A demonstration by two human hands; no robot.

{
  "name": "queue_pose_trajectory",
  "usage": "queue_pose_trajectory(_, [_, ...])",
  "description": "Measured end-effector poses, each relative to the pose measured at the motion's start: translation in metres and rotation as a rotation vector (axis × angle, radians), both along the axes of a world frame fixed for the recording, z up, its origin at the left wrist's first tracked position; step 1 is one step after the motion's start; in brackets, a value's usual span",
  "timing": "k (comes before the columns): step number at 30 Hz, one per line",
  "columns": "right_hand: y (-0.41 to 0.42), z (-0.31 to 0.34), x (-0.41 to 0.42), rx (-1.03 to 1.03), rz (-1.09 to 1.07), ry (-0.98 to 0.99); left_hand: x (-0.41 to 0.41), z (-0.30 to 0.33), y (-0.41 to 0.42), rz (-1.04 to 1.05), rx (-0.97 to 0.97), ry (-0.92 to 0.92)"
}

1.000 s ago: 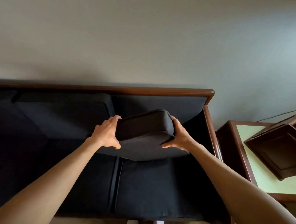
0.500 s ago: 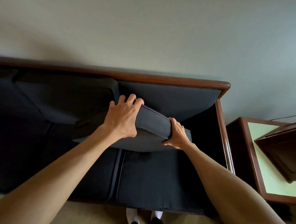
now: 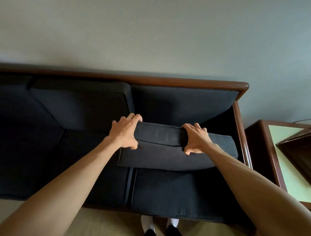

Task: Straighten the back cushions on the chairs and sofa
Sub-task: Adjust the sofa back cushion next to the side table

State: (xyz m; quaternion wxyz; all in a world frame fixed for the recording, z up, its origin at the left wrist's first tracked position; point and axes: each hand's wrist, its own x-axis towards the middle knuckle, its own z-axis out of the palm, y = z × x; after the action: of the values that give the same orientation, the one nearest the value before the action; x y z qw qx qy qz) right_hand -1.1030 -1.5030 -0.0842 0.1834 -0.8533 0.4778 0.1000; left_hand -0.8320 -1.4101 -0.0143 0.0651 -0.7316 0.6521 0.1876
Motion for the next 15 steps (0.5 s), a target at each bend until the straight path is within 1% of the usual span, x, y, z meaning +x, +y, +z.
queue_pose_trajectory(3, [0.022,-0.024,0.004,-0.048,0.057,0.009,0.003,-0.045,0.025,0.072,0.085,-0.046])
queue_pose_trajectory(7, [0.035,-0.039,0.005,-0.089,0.132,-0.051,0.002,-0.075,0.042,0.135,0.145,-0.154])
queue_pose_trajectory(9, [0.033,-0.039,-0.004,-0.1,0.134,-0.057,-0.01,-0.079,0.036,0.094,0.174,-0.196])
queue_pose_trajectory(10, [0.031,-0.039,-0.011,-0.103,0.131,-0.049,-0.019,-0.08,0.032,0.064,0.176,-0.187])
queue_pose_trajectory(13, [0.02,-0.037,-0.036,-0.119,0.125,0.017,-0.056,-0.087,0.013,-0.053,0.101,-0.111])
queue_pose_trajectory(15, [0.014,-0.038,-0.049,-0.134,0.13,0.079,-0.083,-0.092,0.002,-0.116,0.061,-0.092])
